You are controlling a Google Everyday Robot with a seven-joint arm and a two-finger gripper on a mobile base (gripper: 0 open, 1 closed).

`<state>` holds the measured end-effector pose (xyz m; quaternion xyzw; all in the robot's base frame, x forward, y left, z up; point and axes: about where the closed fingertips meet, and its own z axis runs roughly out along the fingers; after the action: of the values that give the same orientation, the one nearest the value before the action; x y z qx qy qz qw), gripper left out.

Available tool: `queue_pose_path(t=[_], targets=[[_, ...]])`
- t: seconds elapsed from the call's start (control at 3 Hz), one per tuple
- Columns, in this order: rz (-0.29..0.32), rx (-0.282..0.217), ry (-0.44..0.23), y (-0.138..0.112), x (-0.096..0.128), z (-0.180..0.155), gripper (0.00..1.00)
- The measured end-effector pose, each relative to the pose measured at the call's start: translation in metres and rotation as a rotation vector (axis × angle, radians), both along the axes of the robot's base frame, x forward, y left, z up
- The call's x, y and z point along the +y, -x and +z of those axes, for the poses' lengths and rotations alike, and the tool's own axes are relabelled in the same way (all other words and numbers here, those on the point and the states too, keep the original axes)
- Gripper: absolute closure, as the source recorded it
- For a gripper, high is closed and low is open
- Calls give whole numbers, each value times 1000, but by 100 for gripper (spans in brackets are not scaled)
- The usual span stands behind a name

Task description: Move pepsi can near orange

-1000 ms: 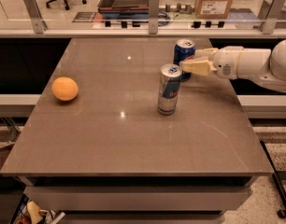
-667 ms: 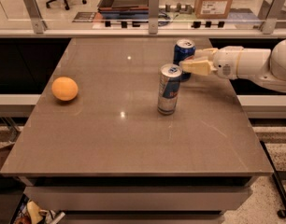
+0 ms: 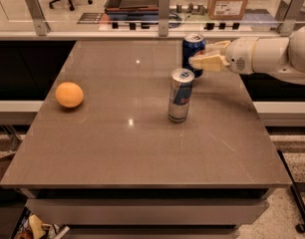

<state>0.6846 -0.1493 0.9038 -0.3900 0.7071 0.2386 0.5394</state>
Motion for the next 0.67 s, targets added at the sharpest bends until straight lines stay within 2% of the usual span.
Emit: queue_pose_path(t=[0.67], targets=[[36,-63,44,14,27,52,100]])
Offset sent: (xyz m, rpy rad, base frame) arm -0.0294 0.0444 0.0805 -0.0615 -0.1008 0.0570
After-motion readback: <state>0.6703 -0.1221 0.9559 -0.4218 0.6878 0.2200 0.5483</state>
